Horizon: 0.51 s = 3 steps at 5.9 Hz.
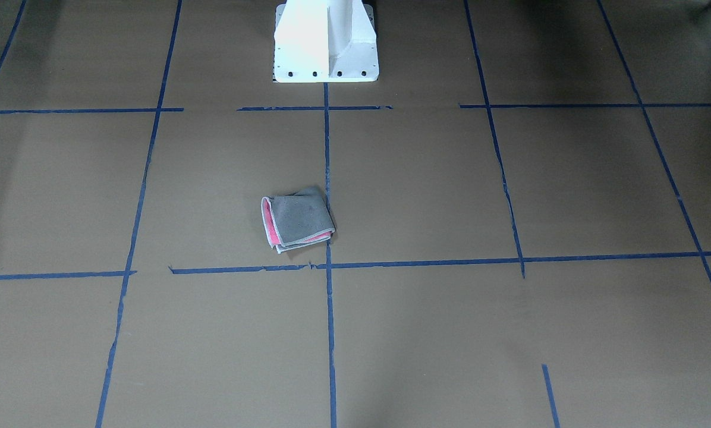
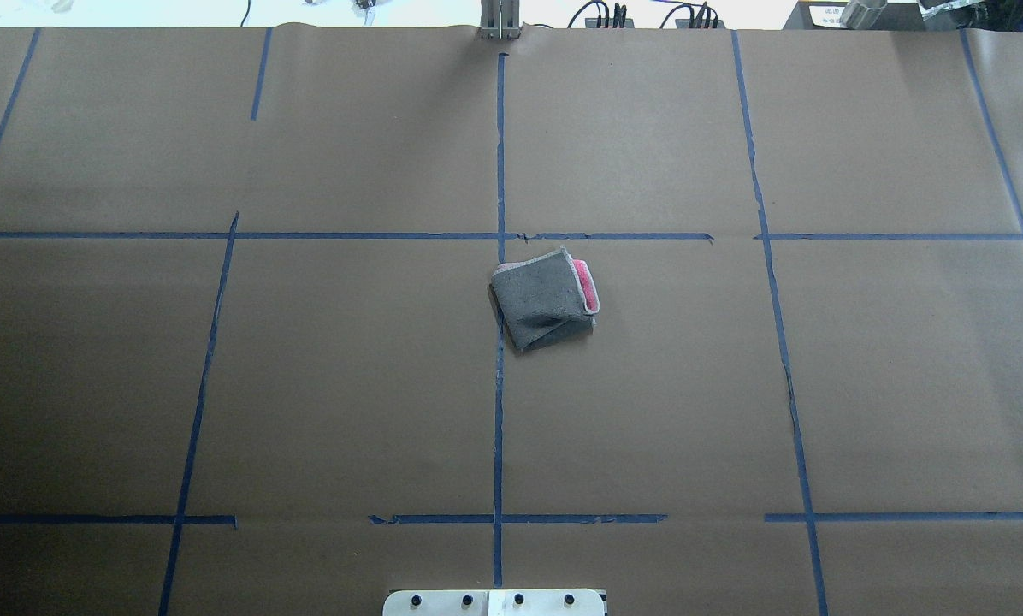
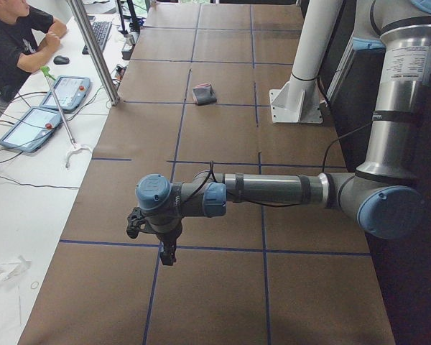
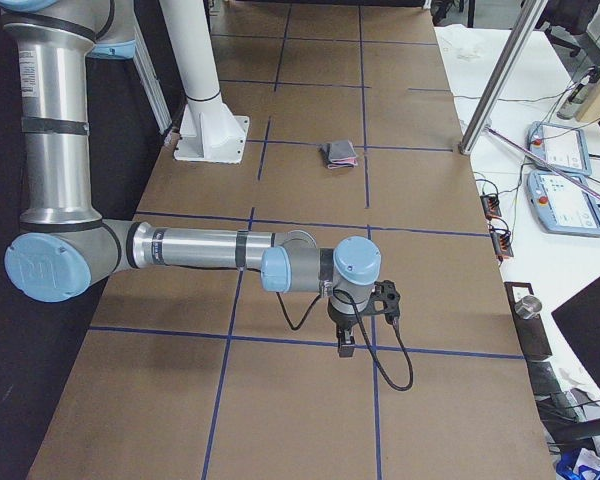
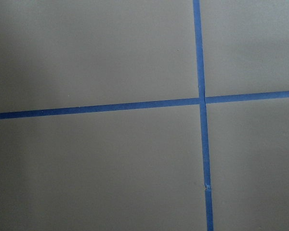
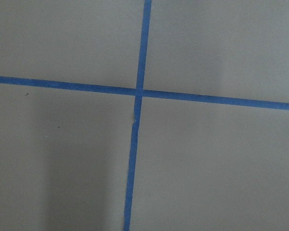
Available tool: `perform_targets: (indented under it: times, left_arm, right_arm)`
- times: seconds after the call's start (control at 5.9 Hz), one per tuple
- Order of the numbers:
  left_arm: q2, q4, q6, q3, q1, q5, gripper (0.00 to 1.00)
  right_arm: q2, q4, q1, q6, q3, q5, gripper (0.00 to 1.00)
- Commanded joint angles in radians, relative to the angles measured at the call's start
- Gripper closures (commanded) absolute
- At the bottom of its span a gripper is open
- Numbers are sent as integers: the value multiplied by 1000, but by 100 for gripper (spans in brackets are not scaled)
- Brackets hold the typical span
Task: Fold towel twice with both arms
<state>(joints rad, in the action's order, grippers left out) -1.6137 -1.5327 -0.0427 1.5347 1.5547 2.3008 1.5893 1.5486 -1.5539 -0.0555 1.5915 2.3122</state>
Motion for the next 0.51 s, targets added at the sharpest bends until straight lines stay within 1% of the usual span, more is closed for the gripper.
perform_targets:
  times: [0.0,0.17,0.34]
  left_arm:
    - [104,-7,66,106,-47,-26,0]
    - [156,-29,63,129,-47,-26,0]
    - [170,-56,63,114,-47,-26,0]
  right_arm:
    - [-2,2,2,0,1,4,0]
    - [-2,4,3,2,-1,7,0]
    - [0,8,5,2,-4,9,0]
